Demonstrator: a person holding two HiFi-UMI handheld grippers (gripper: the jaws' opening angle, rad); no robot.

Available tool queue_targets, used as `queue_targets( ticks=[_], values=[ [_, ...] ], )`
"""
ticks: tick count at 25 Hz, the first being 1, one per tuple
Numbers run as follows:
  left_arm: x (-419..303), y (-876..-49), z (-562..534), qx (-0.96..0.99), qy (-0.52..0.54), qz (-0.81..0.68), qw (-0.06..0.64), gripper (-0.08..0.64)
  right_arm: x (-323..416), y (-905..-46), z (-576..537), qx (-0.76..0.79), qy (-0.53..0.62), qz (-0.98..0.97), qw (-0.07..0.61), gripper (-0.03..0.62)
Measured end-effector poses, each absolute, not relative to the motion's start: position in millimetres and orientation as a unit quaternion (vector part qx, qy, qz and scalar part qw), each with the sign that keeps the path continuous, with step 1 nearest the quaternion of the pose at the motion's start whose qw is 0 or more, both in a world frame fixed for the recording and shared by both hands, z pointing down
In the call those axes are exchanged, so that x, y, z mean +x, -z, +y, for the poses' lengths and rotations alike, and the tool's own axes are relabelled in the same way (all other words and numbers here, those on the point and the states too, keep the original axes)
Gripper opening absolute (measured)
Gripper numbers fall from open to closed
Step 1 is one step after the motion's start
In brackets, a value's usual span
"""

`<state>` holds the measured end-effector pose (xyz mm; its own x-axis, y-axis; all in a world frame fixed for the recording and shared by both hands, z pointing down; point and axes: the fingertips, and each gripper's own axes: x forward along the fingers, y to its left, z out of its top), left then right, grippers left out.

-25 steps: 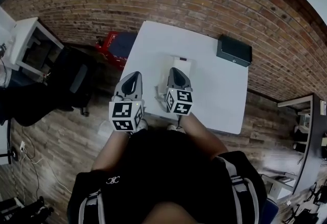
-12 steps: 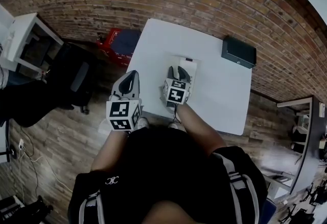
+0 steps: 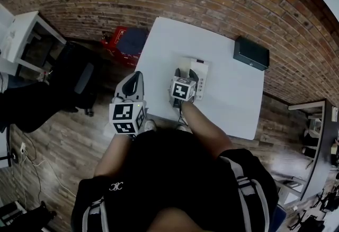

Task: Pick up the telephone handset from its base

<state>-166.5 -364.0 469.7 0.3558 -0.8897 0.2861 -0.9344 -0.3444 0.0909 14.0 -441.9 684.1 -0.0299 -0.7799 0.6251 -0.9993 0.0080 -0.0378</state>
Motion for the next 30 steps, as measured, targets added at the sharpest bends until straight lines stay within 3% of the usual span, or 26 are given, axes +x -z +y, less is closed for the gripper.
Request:
queue_targets(
  ticks=[18,30],
  values=[
    [-170,-473,-369,0.815,-0.089,-0.559,0.123,0.002,11,-727,-442,0.633,-0.395,-0.611,0.263,0.204],
    [-163,-472,-366,0.823,-0.089,-0.548,0.120,0.002,19,-707,-434,0.627,-0.397,-0.625,0.241,0.204]
  ],
)
